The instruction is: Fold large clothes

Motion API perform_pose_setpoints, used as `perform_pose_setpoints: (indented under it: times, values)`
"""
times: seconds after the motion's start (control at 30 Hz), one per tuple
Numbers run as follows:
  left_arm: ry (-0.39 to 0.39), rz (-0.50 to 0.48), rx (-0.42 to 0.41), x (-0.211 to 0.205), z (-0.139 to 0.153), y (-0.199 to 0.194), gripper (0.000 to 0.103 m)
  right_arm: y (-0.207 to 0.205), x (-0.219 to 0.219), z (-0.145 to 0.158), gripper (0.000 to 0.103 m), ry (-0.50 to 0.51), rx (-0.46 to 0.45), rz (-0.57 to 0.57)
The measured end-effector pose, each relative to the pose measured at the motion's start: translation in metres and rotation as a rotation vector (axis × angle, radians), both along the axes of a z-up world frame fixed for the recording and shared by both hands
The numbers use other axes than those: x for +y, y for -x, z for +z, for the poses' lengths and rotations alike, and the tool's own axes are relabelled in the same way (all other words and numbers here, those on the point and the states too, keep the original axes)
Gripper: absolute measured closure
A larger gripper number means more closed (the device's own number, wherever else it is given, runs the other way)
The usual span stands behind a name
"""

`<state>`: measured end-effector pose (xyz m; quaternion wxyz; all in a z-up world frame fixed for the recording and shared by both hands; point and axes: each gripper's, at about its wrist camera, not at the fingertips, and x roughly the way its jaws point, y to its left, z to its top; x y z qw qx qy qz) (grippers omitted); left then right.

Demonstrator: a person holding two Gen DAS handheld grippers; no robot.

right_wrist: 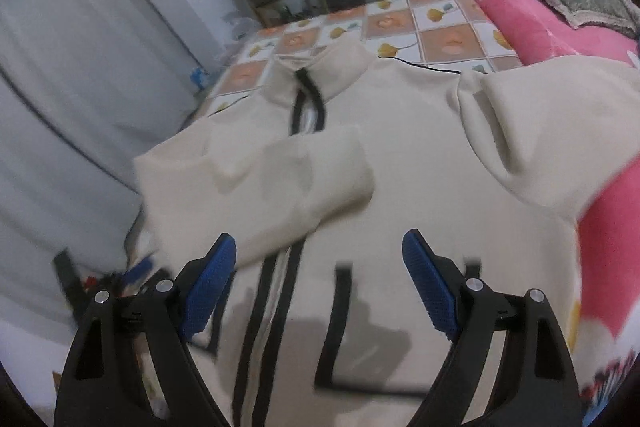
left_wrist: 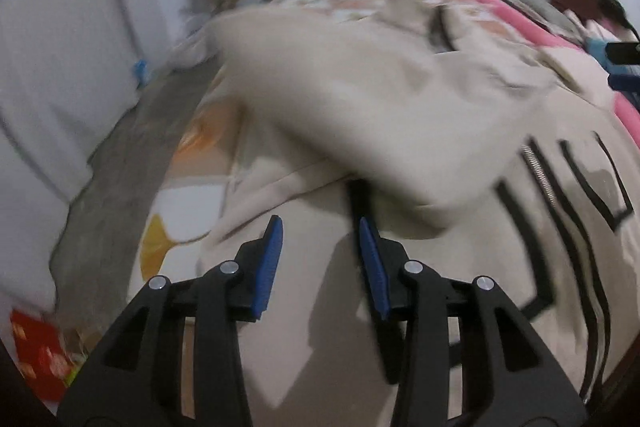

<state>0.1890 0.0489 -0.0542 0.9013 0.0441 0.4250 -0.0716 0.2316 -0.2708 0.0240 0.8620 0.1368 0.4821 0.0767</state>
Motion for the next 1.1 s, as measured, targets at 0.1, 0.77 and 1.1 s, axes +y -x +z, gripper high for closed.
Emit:
perform_pose_setpoints:
  times: [0.1, 0.77, 1.1]
  values:
    - [0.044, 0.031, -0.008, 0.015, 0.0, 0.009, 0.065, -0.043, 0.002, -0.017, 0.026, 0.075, 0.028, -0.012]
    - [0.098, 0.02, -0.031, 0.031, 0.004, 0.015, 0.065, -0.057, -0.043, 0.024, 0.098, 0.105, -0.11, -0.109]
    - [0.054, 0.035, -0.016, 0.024, 0.005, 0.01, 0.065, -0.107, -0.018, -0.07, 0.055, 0.104, 0.144, 0.03]
